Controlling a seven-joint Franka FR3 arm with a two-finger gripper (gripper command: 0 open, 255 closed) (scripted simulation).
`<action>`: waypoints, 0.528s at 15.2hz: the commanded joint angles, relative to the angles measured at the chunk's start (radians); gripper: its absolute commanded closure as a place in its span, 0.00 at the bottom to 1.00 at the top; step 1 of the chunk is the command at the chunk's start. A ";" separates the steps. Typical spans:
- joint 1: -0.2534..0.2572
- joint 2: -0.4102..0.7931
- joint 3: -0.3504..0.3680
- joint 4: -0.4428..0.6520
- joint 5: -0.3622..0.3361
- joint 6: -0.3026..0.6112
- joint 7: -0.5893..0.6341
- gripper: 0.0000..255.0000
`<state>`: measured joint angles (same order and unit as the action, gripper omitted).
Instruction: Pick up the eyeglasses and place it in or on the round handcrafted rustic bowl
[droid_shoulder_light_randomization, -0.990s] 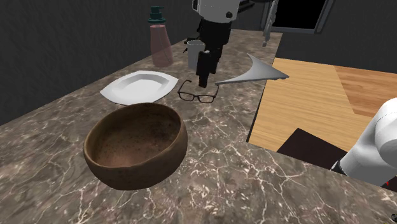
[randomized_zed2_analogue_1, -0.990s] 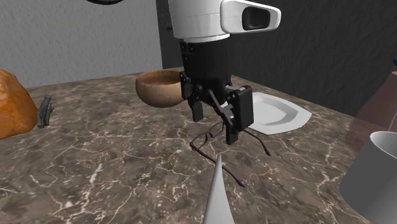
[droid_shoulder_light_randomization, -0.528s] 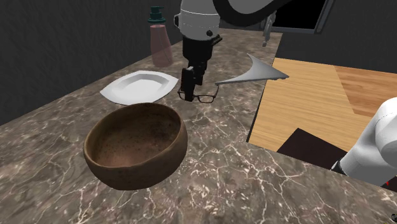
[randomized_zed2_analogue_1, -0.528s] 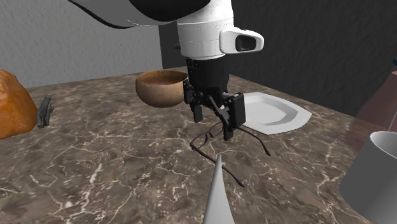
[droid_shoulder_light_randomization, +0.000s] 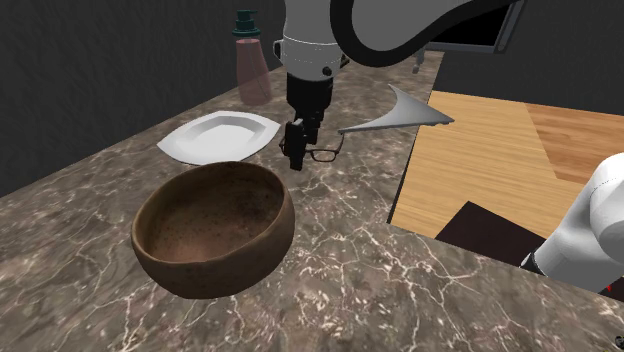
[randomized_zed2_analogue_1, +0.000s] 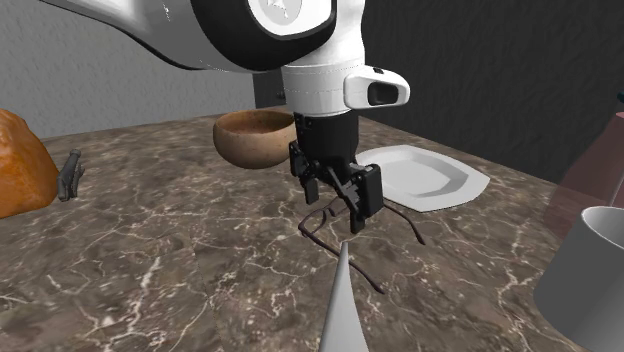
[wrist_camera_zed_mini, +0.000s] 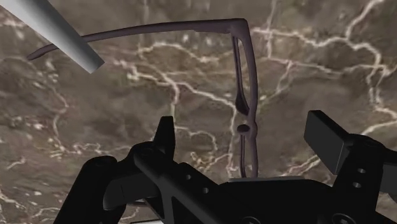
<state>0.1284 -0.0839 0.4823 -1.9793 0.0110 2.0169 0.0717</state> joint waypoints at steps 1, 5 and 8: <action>0.000 0.000 0.000 0.000 0.000 0.001 0.000 0.00; 0.000 0.000 0.000 0.000 0.000 0.000 0.000 1.00; 0.000 0.002 0.000 0.000 -0.001 0.002 0.000 1.00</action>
<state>0.1310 -0.0874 0.4856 -1.9720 0.0123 2.0204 0.0714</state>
